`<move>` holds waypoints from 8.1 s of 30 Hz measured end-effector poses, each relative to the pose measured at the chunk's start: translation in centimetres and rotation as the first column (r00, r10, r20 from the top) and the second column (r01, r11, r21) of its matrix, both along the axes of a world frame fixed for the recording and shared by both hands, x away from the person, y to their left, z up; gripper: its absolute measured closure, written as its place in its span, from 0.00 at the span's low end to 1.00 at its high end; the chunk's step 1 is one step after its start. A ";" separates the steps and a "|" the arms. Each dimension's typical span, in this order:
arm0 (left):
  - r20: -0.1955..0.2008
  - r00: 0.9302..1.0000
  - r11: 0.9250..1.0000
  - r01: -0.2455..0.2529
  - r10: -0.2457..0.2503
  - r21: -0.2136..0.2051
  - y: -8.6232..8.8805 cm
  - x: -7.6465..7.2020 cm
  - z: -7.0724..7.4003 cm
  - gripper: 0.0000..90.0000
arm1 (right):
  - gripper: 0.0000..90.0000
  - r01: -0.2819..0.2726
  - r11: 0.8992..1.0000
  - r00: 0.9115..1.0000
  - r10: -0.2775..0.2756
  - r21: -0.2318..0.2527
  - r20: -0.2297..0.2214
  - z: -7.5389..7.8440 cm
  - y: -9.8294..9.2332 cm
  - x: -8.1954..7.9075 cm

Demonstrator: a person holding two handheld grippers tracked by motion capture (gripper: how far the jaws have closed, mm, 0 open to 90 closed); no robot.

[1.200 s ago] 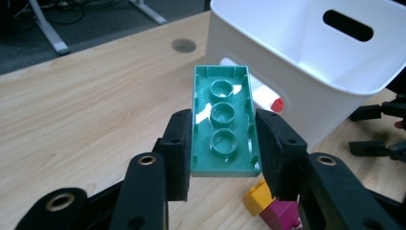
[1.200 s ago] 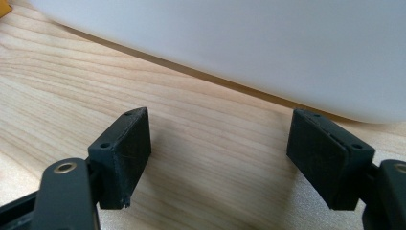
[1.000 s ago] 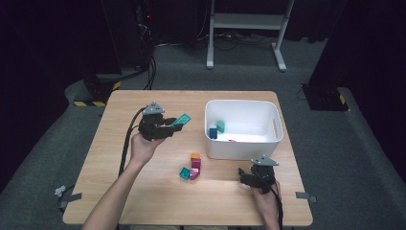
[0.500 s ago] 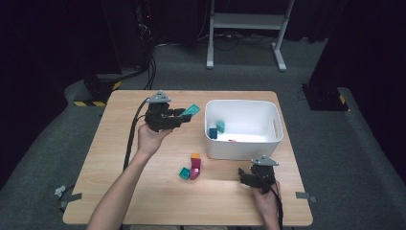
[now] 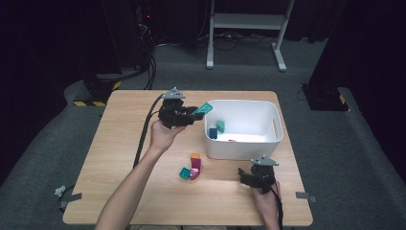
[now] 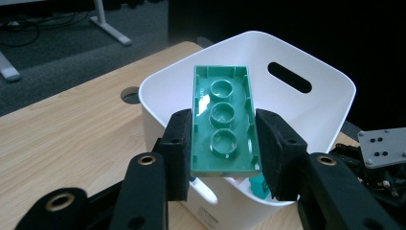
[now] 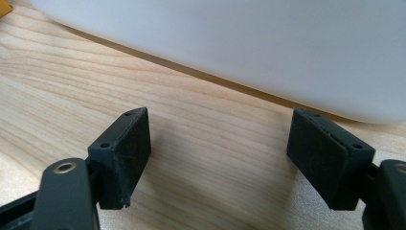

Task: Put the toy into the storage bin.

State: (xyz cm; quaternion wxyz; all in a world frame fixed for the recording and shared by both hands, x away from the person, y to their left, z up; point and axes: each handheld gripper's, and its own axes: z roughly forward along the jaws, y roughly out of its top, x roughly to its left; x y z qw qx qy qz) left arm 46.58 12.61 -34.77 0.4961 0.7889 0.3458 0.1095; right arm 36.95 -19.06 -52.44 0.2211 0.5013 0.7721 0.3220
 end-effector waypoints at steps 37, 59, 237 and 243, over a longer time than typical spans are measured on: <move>0.006 0.998 0.995 0.055 -0.056 0.082 -5.0 0.8 -1.6 0.47 | 0.25 -0.001 1.000 1.000 0.001 -0.001 0.000 0.0 0.0 0.0; 0.043 0.999 0.998 -0.034 0.032 0.055 2.7 -3.8 -2.1 0.38 | 0.25 -0.001 1.000 1.000 0.001 0.000 0.000 0.0 0.0 0.0; -0.026 0.998 0.998 -0.056 0.056 0.000 5.8 -5.7 -3.6 0.65 | 0.25 0.002 1.000 1.000 -0.002 0.000 0.000 0.0 0.0 0.0; -0.023 0.998 0.998 -0.057 0.056 -0.015 5.9 -4.5 -2.4 0.65 | 0.25 0.002 1.000 1.000 -0.002 0.001 -0.001 0.0 0.0 0.0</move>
